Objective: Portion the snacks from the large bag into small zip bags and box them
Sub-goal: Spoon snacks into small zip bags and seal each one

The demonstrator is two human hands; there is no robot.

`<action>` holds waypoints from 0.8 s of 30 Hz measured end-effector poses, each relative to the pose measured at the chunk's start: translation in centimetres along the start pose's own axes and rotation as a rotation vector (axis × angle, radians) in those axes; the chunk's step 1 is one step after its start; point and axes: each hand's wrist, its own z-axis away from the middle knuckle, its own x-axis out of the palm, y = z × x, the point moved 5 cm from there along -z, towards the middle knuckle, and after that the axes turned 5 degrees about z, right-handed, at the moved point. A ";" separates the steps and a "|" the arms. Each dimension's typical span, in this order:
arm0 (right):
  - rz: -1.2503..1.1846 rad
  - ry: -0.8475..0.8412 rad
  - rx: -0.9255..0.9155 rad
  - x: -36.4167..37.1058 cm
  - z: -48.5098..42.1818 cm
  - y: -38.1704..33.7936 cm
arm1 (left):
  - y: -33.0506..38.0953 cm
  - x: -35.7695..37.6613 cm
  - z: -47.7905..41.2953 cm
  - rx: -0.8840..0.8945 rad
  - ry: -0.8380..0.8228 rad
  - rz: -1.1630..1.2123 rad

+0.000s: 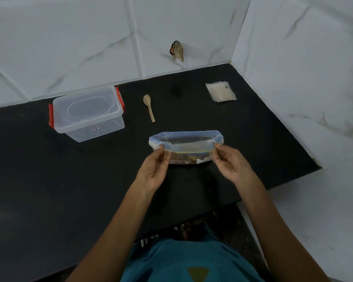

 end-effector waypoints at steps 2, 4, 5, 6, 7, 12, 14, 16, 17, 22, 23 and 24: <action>0.091 0.009 0.075 -0.2 0.5 0.6 | -0.4 -0.3 0.1 -0.012 0.015 -0.087; 0.165 -0.007 0.140 -0.3 0.9 1.0 | -0.5 -0.5 0.2 -0.007 0.008 -0.168; 0.184 -0.018 0.150 -0.2 1.1 1.0 | -0.5 -0.5 0.2 0.000 -0.003 -0.178; 0.182 -0.030 0.141 -0.1 1.1 0.9 | -0.5 -0.5 0.2 0.008 -0.018 -0.166; 0.147 -0.042 0.128 0.2 1.1 0.7 | -0.5 -0.3 0.2 0.017 -0.038 -0.141; -0.089 -0.092 0.082 1.2 0.5 0.9 | -1.4 0.2 -0.3 0.060 -0.122 0.026; -0.139 -0.108 0.101 1.4 0.2 1.5 | -1.9 0.1 -0.7 0.101 -0.125 0.046; -0.158 -0.116 0.125 1.2 -0.3 2.2 | -2.2 0.0 -0.8 0.117 -0.128 0.004; -0.161 -0.109 0.132 1.0 -0.4 2.3 | -2.3 0.0 -0.7 0.111 -0.129 -0.032; -0.041 -0.041 0.098 -0.2 -0.4 1.1 | -1.0 -1.6 -0.5 0.065 -0.052 -0.231; 0.014 -0.049 0.089 -0.3 -0.2 0.7 | -0.6 -1.9 -0.4 0.052 -0.039 -0.289; 0.084 -0.068 0.080 -0.2 0.0 0.5 | -0.3 -2.0 -0.2 0.036 -0.032 -0.351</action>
